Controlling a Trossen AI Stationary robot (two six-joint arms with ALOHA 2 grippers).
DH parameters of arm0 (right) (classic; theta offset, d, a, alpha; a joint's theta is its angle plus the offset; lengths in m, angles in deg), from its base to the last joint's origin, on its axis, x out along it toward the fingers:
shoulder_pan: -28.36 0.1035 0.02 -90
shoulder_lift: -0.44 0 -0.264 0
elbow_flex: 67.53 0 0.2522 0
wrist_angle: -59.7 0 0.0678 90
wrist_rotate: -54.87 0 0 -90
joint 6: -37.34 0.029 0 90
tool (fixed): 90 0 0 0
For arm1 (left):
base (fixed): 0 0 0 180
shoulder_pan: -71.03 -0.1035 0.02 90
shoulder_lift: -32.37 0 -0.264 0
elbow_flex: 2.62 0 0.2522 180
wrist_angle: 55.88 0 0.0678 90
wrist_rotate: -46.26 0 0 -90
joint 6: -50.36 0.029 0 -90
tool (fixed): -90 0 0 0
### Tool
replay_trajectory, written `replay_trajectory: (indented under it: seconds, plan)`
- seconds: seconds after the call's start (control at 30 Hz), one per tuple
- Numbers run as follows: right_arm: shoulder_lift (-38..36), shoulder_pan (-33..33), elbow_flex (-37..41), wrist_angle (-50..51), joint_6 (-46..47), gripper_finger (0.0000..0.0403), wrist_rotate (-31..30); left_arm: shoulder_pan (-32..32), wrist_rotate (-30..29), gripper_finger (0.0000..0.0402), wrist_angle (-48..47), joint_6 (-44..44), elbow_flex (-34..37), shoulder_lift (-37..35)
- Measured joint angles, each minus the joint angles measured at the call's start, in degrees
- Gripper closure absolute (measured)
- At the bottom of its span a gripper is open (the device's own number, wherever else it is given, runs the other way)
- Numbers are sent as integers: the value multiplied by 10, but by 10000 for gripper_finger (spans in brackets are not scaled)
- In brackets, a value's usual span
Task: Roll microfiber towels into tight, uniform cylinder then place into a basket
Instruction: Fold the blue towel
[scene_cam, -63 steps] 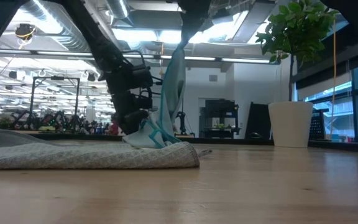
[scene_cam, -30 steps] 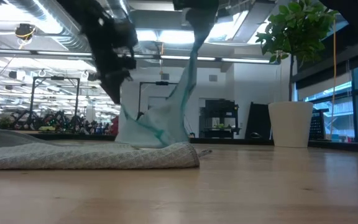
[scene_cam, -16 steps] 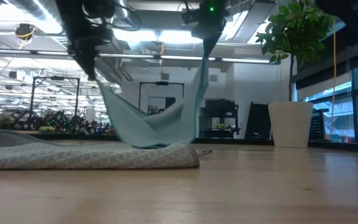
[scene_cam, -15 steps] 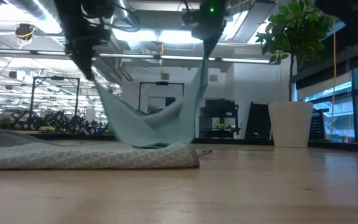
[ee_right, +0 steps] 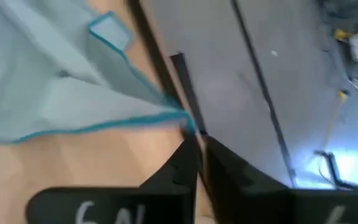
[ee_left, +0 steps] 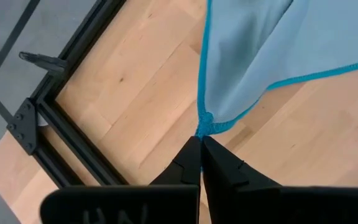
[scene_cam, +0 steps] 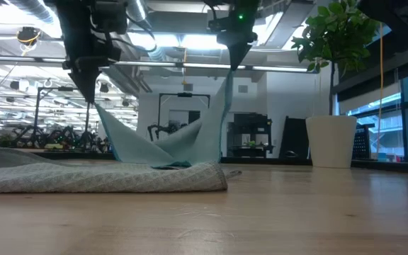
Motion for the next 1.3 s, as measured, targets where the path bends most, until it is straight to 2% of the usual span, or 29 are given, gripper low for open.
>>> replay_trajectory:
  seconds: [0.07, 0.3, 0.37, 0.53, 0.6, 0.67, 0.8, 0.93, 1.13, 1.3]
  plan:
    - [0, 1, 0, -3, -31, 352, 11, 0, 0, 401, 0, 0, 1, 0]
    - [0, 11, 0, -14, -32, 282, 30, 0, 0, 401, 1, 0, 2, 0]
    - [0, 15, 0, -14, -33, 268, 84, 0, 0, 401, 1, 0, 2, 0]
    - [2, 41, 0, -14, -79, 255, 303, 0, 0, 401, 1, 0, 2, 0]
    - [4, 60, 3, -17, -95, 254, 357, 0, 0, 401, 1, 0, 2, 0]
    - [3, 85, 18, -34, -110, 254, 382, 0, 0, 401, 1, 1, 2, 0]
    - [4, 139, 61, -56, -137, 254, 389, 0, 0, 401, 1, 2, 2, 0]
    - [5, 184, 135, -110, -141, 254, 383, 0, 0, 401, 1, 2, 2, 0]
    - [5, 225, 255, -240, -123, 254, 271, 0, 0, 401, -1, 5, 2, 0]
    - [5, 234, 344, -376, -105, 254, 221, 0, 2, 401, -1, 13, 2, 0]
